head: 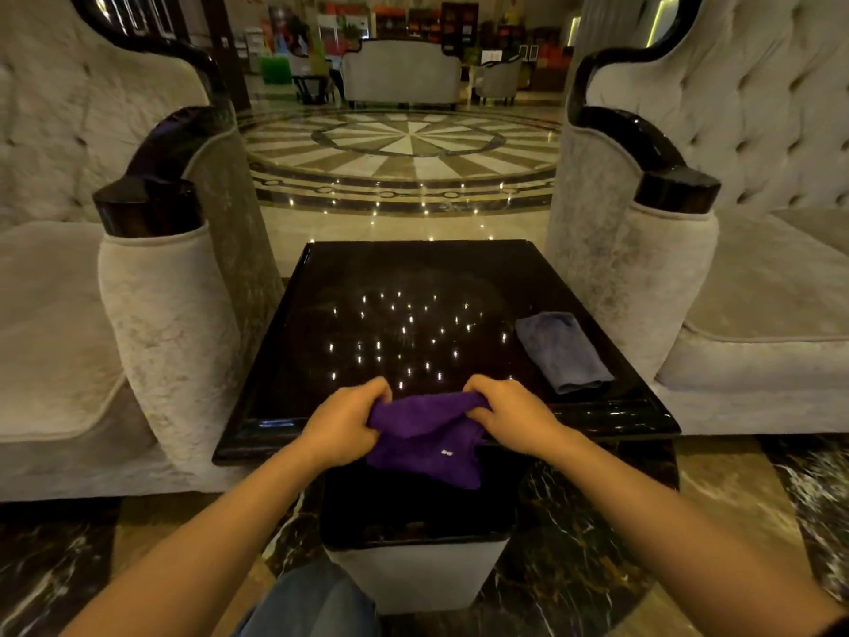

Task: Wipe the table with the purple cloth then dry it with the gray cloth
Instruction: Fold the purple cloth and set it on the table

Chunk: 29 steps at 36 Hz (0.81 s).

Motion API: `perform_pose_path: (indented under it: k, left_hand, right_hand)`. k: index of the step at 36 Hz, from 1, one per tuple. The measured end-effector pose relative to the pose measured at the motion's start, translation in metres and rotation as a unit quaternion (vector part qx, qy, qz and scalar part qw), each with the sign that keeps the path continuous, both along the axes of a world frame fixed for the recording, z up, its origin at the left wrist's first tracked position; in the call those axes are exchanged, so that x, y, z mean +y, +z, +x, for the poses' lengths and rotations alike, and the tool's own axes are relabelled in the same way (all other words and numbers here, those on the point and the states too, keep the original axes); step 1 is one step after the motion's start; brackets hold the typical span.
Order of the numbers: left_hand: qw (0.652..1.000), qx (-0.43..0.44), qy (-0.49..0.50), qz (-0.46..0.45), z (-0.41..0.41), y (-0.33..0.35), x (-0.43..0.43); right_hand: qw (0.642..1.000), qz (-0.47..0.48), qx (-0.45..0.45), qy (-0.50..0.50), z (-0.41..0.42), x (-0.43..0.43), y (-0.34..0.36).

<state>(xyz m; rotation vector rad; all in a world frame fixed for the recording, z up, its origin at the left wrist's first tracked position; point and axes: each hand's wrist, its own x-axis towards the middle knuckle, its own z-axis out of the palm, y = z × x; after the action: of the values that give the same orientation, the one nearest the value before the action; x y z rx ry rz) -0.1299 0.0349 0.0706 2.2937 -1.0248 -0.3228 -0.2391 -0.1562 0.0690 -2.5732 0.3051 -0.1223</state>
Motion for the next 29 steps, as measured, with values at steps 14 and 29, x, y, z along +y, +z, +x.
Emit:
perform_pose_path:
  k: [14, 29]
  left_hand:
    - [0.983, 0.166, 0.079, -0.02, 0.002, -0.008, -0.006]
    - [0.96, 0.241, 0.061, -0.128, 0.008, 0.021, -0.004]
  right_hand:
    - [0.981, 0.18, 0.055, -0.043, 0.001, -0.006, -0.012]
    - [0.931, 0.34, -0.115, -0.064, 0.012, -0.011, 0.01]
